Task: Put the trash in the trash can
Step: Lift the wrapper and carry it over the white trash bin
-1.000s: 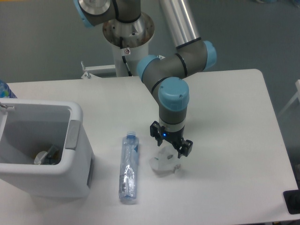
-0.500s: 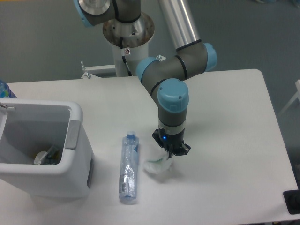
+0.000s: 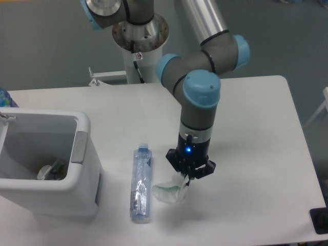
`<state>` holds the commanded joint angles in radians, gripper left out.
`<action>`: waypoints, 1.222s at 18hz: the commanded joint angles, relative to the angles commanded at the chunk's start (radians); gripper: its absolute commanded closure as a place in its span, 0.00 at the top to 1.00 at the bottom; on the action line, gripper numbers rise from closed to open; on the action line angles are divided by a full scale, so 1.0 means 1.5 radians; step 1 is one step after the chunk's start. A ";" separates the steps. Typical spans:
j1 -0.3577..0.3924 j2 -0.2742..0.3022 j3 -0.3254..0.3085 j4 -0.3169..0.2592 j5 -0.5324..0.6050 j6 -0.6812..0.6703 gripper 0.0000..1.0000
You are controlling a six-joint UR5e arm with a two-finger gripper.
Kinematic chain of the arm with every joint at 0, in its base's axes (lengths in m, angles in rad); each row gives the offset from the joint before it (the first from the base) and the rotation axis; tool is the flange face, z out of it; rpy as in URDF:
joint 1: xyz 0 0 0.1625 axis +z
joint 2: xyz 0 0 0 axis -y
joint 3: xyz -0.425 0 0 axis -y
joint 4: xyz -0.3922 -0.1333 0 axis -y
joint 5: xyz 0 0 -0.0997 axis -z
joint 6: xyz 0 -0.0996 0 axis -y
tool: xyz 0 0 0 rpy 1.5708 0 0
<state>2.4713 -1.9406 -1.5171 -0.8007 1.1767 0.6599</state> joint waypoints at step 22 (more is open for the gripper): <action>-0.185 0.178 -0.013 -0.006 -0.083 -0.140 0.07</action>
<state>2.1937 -1.6736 -1.5370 -0.8099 1.0523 0.4494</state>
